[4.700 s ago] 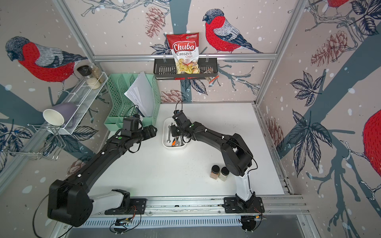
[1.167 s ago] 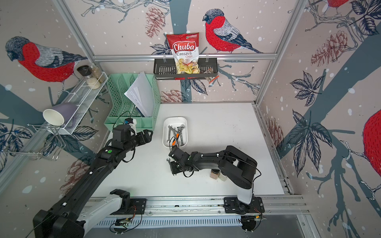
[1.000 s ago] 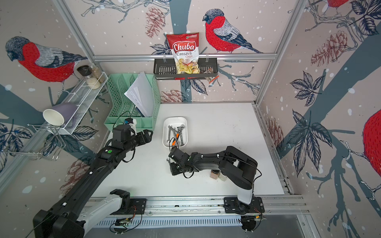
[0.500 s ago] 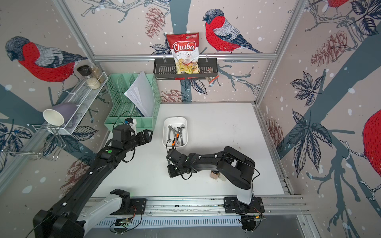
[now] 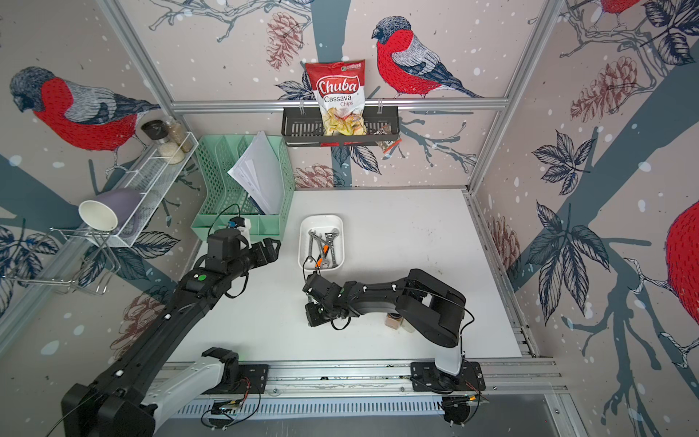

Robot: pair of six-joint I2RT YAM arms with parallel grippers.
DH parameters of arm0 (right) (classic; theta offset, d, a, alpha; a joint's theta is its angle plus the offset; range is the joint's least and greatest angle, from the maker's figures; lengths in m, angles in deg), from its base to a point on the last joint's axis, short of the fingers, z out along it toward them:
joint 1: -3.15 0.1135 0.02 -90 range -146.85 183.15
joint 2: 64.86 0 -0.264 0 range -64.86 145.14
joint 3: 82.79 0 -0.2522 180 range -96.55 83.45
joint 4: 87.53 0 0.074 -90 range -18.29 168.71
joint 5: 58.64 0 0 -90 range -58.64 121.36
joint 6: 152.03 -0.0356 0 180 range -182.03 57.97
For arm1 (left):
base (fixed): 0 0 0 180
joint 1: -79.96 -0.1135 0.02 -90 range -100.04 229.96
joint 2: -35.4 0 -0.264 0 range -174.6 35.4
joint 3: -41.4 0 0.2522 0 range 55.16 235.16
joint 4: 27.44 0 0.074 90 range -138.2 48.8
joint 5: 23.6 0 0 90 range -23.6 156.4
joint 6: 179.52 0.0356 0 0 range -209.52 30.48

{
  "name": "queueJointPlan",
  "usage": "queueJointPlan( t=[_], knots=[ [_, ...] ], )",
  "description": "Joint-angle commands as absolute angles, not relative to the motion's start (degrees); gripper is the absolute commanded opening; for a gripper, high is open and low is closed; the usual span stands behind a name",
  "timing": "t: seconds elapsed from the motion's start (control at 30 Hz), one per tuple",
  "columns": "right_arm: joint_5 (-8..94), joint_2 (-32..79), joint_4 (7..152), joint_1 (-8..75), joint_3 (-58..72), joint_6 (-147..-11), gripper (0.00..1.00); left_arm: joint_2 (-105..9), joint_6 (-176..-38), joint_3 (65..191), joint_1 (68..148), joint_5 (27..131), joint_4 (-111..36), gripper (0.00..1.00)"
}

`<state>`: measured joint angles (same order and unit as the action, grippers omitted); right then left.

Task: Take out the wrench from the storage box
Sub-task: Place the wrench at the center of the board.

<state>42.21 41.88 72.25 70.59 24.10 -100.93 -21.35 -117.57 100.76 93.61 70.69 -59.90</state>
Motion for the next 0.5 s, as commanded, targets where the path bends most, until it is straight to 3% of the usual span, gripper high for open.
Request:
queueJointPlan(
  t=[0.0, 0.47],
  knots=[
    [42.08, 42.56, 67.84, 70.97, 24.06, -100.2, 0.25, -21.46, -116.68, 100.73, 93.67, 70.75, -59.93, 0.88],
    [40.2, 40.62, 66.43, 71.27, 22.45, -99.06, 0.27, -21.48, -116.46, 100.64, 93.65, 71.02, -59.8, 0.87]
  ],
)
